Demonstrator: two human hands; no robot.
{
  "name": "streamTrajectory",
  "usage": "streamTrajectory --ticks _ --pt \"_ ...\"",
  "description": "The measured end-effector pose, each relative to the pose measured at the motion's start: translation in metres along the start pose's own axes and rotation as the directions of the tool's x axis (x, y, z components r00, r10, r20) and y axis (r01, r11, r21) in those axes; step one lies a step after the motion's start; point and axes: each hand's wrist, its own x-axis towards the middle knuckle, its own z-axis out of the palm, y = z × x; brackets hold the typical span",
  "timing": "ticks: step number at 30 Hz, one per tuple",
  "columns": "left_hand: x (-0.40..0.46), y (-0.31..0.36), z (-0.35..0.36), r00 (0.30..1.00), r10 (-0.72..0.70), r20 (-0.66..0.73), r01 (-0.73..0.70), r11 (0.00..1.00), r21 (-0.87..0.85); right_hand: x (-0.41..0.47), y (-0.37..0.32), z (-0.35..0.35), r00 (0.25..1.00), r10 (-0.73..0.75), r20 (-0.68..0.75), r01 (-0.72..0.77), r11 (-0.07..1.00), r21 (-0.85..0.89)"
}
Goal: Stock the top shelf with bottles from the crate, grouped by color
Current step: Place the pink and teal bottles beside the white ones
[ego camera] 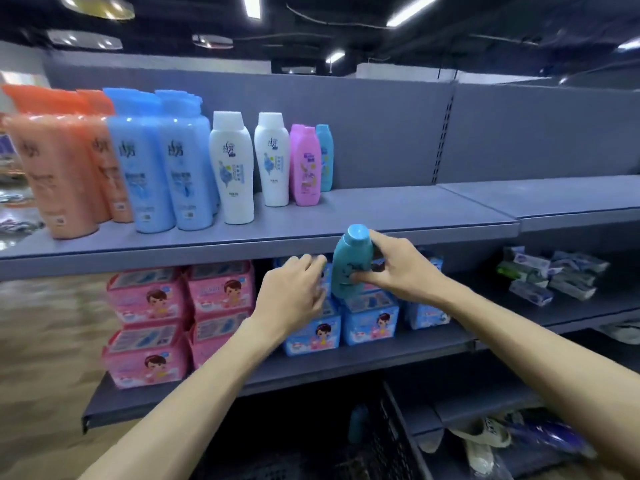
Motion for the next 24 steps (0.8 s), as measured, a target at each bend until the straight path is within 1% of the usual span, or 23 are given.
streamTrajectory --ticks 3,5,8,12,17,19,22,24 --pt "0.031 -0.006 -0.025 0.995 0.028 -0.092 -0.024 0.999 0.037 0.022 -0.015 -0.030 0.997 -0.031 -0.076 0.034 0.999 0.042" --pt "0.051 -0.010 -0.037 0.991 0.043 -0.123 -0.036 0.998 0.054 0.036 -0.025 -0.047 0.993 -0.049 -0.110 0.057 0.996 0.068" --pt "0.075 -0.017 -0.047 0.988 0.047 -0.145 -0.037 0.997 0.071 0.055 -0.034 -0.067 0.985 -0.068 -0.156 0.082 0.993 0.085" --pt "0.096 -0.019 -0.051 0.989 0.035 -0.146 -0.025 0.997 0.073 0.074 -0.030 -0.077 0.977 -0.053 -0.208 0.076 0.992 0.102" --pt "0.107 -0.020 -0.045 0.992 0.022 -0.125 -0.012 0.997 0.082 0.091 -0.014 -0.071 0.982 -0.001 -0.190 0.020 0.995 0.100" --pt "0.108 -0.021 -0.040 0.996 0.000 -0.091 0.006 0.998 0.061 0.095 -0.004 -0.064 0.982 0.058 -0.180 -0.029 0.987 0.160" --pt "0.111 -0.025 -0.030 0.999 -0.022 -0.047 0.023 0.999 0.032 0.099 0.011 -0.054 0.974 0.192 -0.124 -0.141 0.931 0.335" --pt "0.114 -0.030 -0.022 0.999 -0.031 -0.035 0.032 0.999 0.034 0.098 0.020 -0.046 0.971 0.234 -0.041 -0.207 0.919 0.335"
